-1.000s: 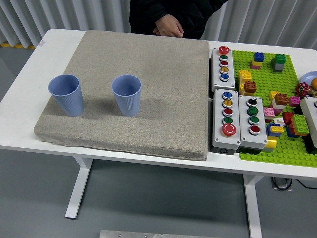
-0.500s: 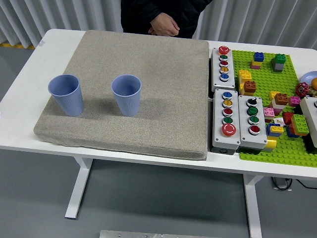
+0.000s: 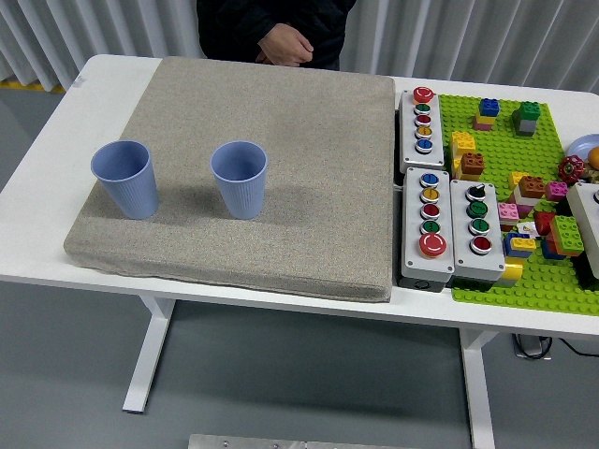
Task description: Pick cup pour cup place
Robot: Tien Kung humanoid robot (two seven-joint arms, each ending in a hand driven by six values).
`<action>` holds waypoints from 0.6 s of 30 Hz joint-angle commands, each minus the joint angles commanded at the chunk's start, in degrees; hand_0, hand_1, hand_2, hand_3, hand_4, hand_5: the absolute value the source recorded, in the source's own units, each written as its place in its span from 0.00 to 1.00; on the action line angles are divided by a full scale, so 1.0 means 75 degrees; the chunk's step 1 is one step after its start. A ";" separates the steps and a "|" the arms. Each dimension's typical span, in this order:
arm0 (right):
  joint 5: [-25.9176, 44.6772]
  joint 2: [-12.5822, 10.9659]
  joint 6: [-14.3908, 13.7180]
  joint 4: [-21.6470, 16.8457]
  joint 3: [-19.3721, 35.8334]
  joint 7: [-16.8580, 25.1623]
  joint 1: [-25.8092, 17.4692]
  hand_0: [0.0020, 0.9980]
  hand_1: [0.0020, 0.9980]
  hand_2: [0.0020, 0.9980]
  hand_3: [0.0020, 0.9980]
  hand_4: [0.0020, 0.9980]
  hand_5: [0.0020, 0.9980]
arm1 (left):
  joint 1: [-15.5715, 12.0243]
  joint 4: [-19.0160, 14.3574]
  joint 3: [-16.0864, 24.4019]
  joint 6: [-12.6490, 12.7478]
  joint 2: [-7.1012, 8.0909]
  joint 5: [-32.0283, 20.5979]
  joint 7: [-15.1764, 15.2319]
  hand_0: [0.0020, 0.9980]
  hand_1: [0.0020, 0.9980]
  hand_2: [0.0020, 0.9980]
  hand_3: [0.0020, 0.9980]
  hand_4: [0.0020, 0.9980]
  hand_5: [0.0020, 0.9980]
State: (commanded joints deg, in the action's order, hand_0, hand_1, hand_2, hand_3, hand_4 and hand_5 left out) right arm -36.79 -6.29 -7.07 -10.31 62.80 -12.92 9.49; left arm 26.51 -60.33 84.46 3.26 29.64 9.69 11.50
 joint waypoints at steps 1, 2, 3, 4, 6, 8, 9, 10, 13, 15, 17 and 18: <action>-0.0009 -0.0001 0.0005 0.0000 0.0001 -0.0002 0.0000 0.72 0.69 0.74 0.70 0.32 0.28 | 0.0009 -0.0005 -0.0006 0.0000 -0.0005 -0.0001 0.0000 0.76 0.73 0.79 0.82 0.83 1.00; -0.0012 -0.0002 0.0006 0.0000 0.0001 -0.0002 0.0000 0.72 0.69 0.74 0.70 0.32 0.28 | 0.0012 -0.0006 -0.0007 0.0000 -0.0007 -0.0001 0.0001 0.76 0.73 0.79 0.82 0.83 1.00; -0.0004 -0.0003 0.0008 0.0000 0.0000 0.0001 -0.0005 0.72 0.69 0.74 0.70 0.32 0.28 | 0.0012 -0.0015 -0.0031 0.0003 -0.0004 0.0002 -0.0001 0.76 0.73 0.79 0.82 0.83 1.00; 0.0005 -0.0003 0.0009 0.0000 -0.0002 0.0005 -0.0010 0.72 0.69 0.74 0.70 0.32 0.28 | 0.0013 -0.0024 -0.0058 0.0007 -0.0001 0.0005 -0.0003 0.76 0.73 0.79 0.82 0.83 1.00; -0.0030 0.0002 0.0013 0.0000 0.0019 -0.0004 -0.0011 0.72 0.69 0.74 0.70 0.32 0.28 | 0.0018 -0.0046 -0.0070 0.0009 0.0000 0.0014 -0.0001 0.76 0.73 0.79 0.82 0.83 1.00; -0.0054 0.0012 0.0009 0.0000 0.0038 -0.0013 -0.0010 0.72 0.69 0.74 0.70 0.32 0.28 | 0.0023 -0.0074 -0.0073 0.0008 0.0000 0.0025 -0.0002 0.76 0.73 0.79 0.82 0.83 1.00; -0.0057 0.0014 0.0007 0.0000 0.0041 -0.0016 -0.0011 0.72 0.69 0.74 0.70 0.31 0.28 | 0.0023 -0.0076 -0.0077 0.0009 0.0001 0.0027 -0.0003 0.76 0.73 0.79 0.82 0.83 1.00; -0.0062 0.0019 0.0004 0.0000 0.0046 -0.0021 -0.0014 0.72 0.69 0.74 0.70 0.31 0.28 | 0.0022 -0.0075 -0.0087 0.0013 0.0004 0.0030 -0.0003 0.76 0.73 0.79 0.82 0.83 1.00; -0.0062 0.0019 0.0005 0.0000 0.0031 -0.0024 -0.0032 0.72 0.69 0.74 0.70 0.31 0.28 | -0.0005 -0.0068 -0.0101 0.0012 0.0022 0.0022 0.0001 0.76 0.73 0.79 0.82 0.83 1.00; -0.0043 0.0016 0.0003 0.0000 0.0009 -0.0009 -0.0049 0.72 0.69 0.74 0.70 0.32 0.28 | -0.0032 -0.0080 -0.0087 0.0007 0.0023 0.0034 -0.0001 0.76 0.74 0.80 0.82 0.83 1.00; -0.0051 0.0011 0.0009 0.0000 0.0004 -0.0007 -0.0054 0.72 0.69 0.74 0.70 0.32 0.28 | -0.0042 -0.0086 -0.0080 0.0011 0.0008 0.0038 0.0003 0.76 0.74 0.80 0.82 0.83 1.00; -0.0043 0.0009 0.0007 0.0000 -0.0003 -0.0001 -0.0057 0.72 0.69 0.74 0.70 0.32 0.28 | -0.0045 -0.0087 -0.0081 0.0012 -0.0002 0.0047 0.0002 0.76 0.74 0.80 0.82 0.83 1.00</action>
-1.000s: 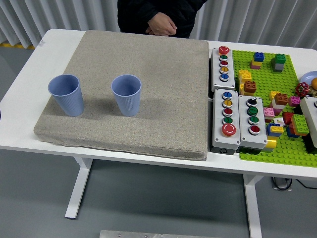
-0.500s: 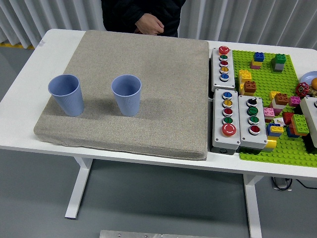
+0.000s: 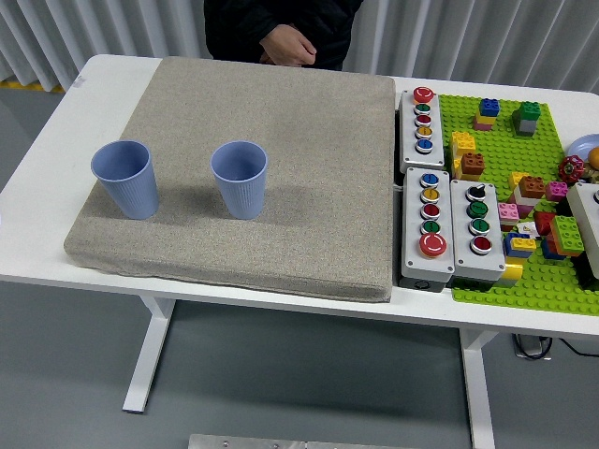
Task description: Pick cup pour cup place
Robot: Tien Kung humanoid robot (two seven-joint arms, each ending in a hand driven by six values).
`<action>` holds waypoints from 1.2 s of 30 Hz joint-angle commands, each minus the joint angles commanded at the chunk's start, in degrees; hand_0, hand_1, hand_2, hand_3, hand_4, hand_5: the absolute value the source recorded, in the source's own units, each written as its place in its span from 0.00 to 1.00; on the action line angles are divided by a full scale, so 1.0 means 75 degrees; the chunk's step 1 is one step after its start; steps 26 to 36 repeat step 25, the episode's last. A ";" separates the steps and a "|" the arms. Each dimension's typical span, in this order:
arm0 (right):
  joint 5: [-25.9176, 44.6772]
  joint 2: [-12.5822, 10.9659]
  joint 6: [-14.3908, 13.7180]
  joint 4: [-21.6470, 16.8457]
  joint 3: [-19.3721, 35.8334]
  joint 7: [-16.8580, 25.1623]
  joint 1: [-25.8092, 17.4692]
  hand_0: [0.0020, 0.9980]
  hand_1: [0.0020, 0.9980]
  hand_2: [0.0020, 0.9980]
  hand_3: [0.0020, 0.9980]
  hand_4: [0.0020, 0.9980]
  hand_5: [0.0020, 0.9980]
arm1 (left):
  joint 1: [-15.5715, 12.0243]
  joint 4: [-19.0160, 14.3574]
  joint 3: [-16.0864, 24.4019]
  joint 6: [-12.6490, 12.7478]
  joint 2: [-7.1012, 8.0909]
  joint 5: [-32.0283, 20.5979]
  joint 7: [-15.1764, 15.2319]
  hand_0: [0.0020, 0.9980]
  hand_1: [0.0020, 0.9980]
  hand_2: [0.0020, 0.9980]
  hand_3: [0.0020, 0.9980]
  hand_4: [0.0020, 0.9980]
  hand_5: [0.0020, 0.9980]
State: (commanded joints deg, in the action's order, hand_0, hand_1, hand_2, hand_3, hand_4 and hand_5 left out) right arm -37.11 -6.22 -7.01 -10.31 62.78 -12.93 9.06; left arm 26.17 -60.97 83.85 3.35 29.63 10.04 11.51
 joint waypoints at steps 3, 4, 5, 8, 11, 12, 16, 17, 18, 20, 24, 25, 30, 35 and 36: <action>0.0027 -0.0002 -0.0008 0.0000 -0.0011 0.0020 -0.0011 0.72 0.69 0.74 0.70 0.32 0.28 | -0.0021 -0.0007 -0.0005 0.0006 -0.0014 0.0012 0.0000 0.76 0.73 0.80 0.82 0.83 1.00; -0.0006 0.0000 -0.0012 0.0000 0.0007 0.0017 -0.0015 0.72 0.69 0.74 0.70 0.32 0.28 | -0.0037 -0.0012 -0.0008 0.0008 -0.0017 0.0016 0.0000 0.76 0.73 0.80 0.82 0.83 1.00; -0.0033 0.0002 -0.0013 0.0000 0.0020 0.0012 -0.0014 0.72 0.69 0.74 0.70 0.32 0.28 | -0.0045 -0.0014 -0.0010 0.0009 -0.0019 0.0019 -0.0002 0.76 0.73 0.80 0.82 0.83 1.00; -0.0071 0.0008 -0.0006 0.0000 0.0030 0.0001 -0.0013 0.72 0.69 0.74 0.70 0.32 0.28 | -0.0046 -0.0016 -0.0020 0.0009 -0.0028 0.0023 -0.0002 0.76 0.73 0.80 0.82 0.83 1.00; -0.0084 0.0020 -0.0010 0.0000 0.0061 -0.0003 -0.0022 0.72 0.69 0.74 0.70 0.32 0.29 | -0.0043 -0.0039 -0.0045 0.0008 -0.0034 0.0036 -0.0005 0.76 0.73 0.80 0.82 0.83 1.00; -0.0087 0.0021 -0.0010 0.0000 0.0065 -0.0004 -0.0022 0.72 0.69 0.74 0.70 0.32 0.29 | -0.0044 -0.0040 -0.0047 0.0008 -0.0034 0.0037 -0.0006 0.76 0.73 0.80 0.82 0.83 1.00; -0.0069 0.0029 -0.0022 0.0000 0.0078 0.0002 -0.0019 0.72 0.69 0.74 0.70 0.32 0.29 | -0.0053 -0.0056 -0.0056 0.0030 -0.0022 0.0021 -0.0003 0.76 0.74 0.80 0.82 0.83 1.00; -0.0071 0.0033 -0.0028 0.0000 0.0086 0.0005 -0.0018 0.72 0.69 0.74 0.70 0.32 0.29 | -0.0059 -0.0077 -0.0055 0.0041 -0.0024 0.0023 0.0002 0.76 0.74 0.80 0.82 0.83 1.00; -0.0047 0.0042 -0.0039 0.0000 0.0091 0.0017 -0.0008 0.72 0.69 0.74 0.70 0.32 0.29 | -0.0067 -0.0137 -0.0047 0.0039 -0.0032 0.0041 0.0008 0.76 0.74 0.80 0.82 0.83 1.00; -0.0033 0.0046 -0.0044 0.0000 0.0096 0.0024 0.0006 0.72 0.69 0.74 0.70 0.32 0.29 | -0.0062 -0.0164 -0.0047 0.0038 -0.0039 0.0049 0.0010 0.76 0.74 0.80 0.82 0.83 1.00; -0.0019 0.0041 -0.0041 0.0000 0.0121 0.0042 0.0041 0.72 0.69 0.74 0.70 0.32 0.29 | -0.0023 -0.0133 -0.0034 0.0038 -0.0026 0.0043 0.0011 0.76 0.73 0.80 0.82 0.83 1.00; -0.0016 0.0040 -0.0041 0.0000 0.0130 0.0052 0.0050 0.72 0.69 0.74 0.70 0.32 0.29 | -0.0021 -0.0133 -0.0015 0.0042 -0.0022 0.0042 0.0012 0.76 0.73 0.80 0.82 0.83 1.00; -0.0016 0.0040 -0.0041 0.0000 0.0130 0.0052 0.0050 0.72 0.69 0.74 0.70 0.32 0.29 | -0.0021 -0.0133 -0.0015 0.0042 -0.0022 0.0042 0.0012 0.76 0.73 0.80 0.82 0.83 1.00; -0.0016 0.0040 -0.0041 0.0000 0.0130 0.0052 0.0050 0.72 0.69 0.74 0.70 0.32 0.29 | -0.0021 -0.0133 -0.0015 0.0042 -0.0022 0.0042 0.0012 0.76 0.73 0.80 0.82 0.83 1.00; -0.0016 0.0040 -0.0041 0.0000 0.0130 0.0052 0.0050 0.72 0.69 0.74 0.70 0.32 0.29 | -0.0021 -0.0133 -0.0015 0.0042 -0.0022 0.0042 0.0012 0.76 0.73 0.80 0.82 0.83 1.00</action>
